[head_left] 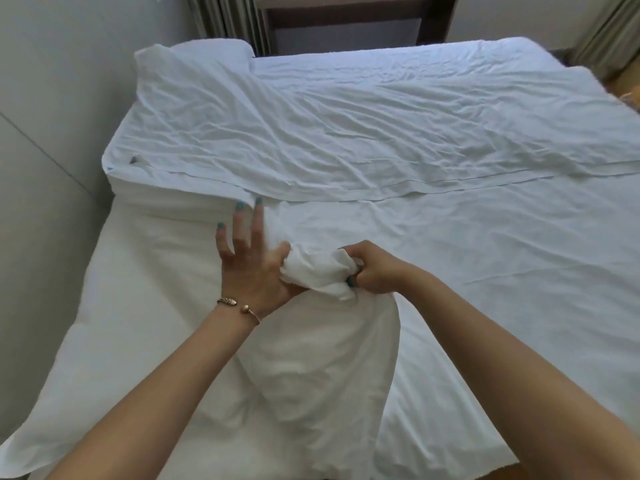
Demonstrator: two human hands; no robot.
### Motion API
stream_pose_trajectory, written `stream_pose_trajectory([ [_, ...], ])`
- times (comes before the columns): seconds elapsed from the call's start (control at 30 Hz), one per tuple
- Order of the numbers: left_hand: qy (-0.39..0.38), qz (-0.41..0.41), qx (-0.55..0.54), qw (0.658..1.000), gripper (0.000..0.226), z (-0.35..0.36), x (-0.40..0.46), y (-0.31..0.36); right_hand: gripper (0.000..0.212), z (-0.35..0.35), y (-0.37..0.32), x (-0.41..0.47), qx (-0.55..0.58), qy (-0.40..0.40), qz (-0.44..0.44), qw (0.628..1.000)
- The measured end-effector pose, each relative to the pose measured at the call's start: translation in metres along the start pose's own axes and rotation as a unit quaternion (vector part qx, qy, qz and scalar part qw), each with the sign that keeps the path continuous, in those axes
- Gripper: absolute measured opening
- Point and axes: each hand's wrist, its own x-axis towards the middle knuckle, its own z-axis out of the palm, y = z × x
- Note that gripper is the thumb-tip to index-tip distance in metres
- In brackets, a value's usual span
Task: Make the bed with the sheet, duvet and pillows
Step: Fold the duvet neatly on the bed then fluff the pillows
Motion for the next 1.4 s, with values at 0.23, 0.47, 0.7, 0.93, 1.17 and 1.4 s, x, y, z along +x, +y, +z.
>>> stream_pose_trajectory([
  [0.23, -0.176, 0.117, -0.342, 0.916, 0.053, 0.052, 0.027, -0.029, 0.031, -0.002, 0.001, 0.044, 0.045, -0.032, 0.069, 0.996],
  [0.47, -0.226, -0.060, -0.492, 0.839, 0.058, 0.091, 0.064, -0.030, 0.111, 0.098, 0.047, -0.001, 0.342, 0.202, 0.131, 0.908],
  [0.7, -0.246, -0.143, -0.463, 0.839, 0.048, 0.123, 0.079, -0.025, 0.024, 0.216, 0.089, -0.040, 0.211, 0.159, 0.295, 0.918],
  [0.93, -0.143, -0.255, -0.448, 0.845, 0.045, 0.125, 0.110, -0.094, 0.011, 0.024, 0.061, 0.023, 0.047, 0.341, 0.200, 0.917],
  [1.17, -0.097, -0.277, -0.547, 0.784, 0.106, 0.074, 0.153, -0.165, 0.028, -0.129, -0.057, 0.083, -0.160, 0.312, 0.100, 0.931],
  [1.4, -0.046, -0.312, -0.475, 0.822, 0.119, 0.039, 0.173, -0.231, 0.069, -0.181, -0.140, 0.143, -0.298, 0.233, 0.023, 0.925],
])
